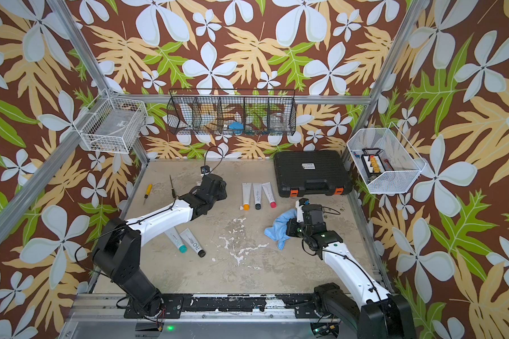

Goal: Wipe the surface of the toothpaste tube
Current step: Place the toothpaste at the center of the board, then pick up the toothpaste from the center of the board.

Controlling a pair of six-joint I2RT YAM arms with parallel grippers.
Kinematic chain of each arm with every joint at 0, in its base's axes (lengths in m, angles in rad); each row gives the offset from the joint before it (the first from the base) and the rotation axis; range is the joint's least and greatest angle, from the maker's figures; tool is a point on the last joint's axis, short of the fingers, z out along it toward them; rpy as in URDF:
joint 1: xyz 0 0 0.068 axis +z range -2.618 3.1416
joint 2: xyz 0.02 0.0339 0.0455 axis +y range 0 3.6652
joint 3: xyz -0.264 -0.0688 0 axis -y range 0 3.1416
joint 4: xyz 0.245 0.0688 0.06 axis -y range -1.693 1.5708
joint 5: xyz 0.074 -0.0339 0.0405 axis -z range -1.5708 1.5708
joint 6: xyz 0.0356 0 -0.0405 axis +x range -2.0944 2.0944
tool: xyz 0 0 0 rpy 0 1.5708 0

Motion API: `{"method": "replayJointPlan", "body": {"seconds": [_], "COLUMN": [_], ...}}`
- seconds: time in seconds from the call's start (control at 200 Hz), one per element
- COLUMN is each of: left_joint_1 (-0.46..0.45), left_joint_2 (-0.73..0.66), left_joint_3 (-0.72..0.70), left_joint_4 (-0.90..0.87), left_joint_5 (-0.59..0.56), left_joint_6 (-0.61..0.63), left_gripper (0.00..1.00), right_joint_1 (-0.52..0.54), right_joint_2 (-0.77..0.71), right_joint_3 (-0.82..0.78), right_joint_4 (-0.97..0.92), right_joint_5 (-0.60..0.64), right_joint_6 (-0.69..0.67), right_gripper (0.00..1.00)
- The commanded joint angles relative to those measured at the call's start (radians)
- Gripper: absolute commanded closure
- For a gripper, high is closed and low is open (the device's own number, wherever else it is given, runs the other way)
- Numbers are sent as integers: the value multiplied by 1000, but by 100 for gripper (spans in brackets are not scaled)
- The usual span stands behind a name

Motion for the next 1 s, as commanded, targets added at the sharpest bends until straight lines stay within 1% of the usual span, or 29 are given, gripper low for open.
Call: {"method": "replayJointPlan", "body": {"seconds": [0.0,0.155,0.295,0.375,0.455,0.606,0.816,0.996], "left_joint_1": [49,141,232,265,282,293,294,294], "left_joint_2": [-32,-58,1,35,75,121,178,226], "left_joint_3": [-49,-135,-142,-141,-125,-106,-82,-64], "left_joint_4": [37,128,158,179,184,186,183,185], "left_joint_5": [-20,19,88,123,147,154,181,214], "left_joint_6": [25,33,24,35,72,106,131,152], "left_gripper": [39,39,39,39,39,39,39,42], "right_joint_1": [1,2,0,1,1,1,2,2], "right_joint_2": [7,16,26,29,29,32,33,36], "right_joint_3": [-2,-7,-10,-11,-10,-14,-14,-11], "right_joint_4": [31,39,43,44,43,44,49,36], "right_joint_5": [-14,-25,-34,-35,-37,-32,-35,-28], "right_joint_6": [7,8,9,7,3,3,8,-5], "right_gripper": [100,100,100,100,100,100,100,100]}}
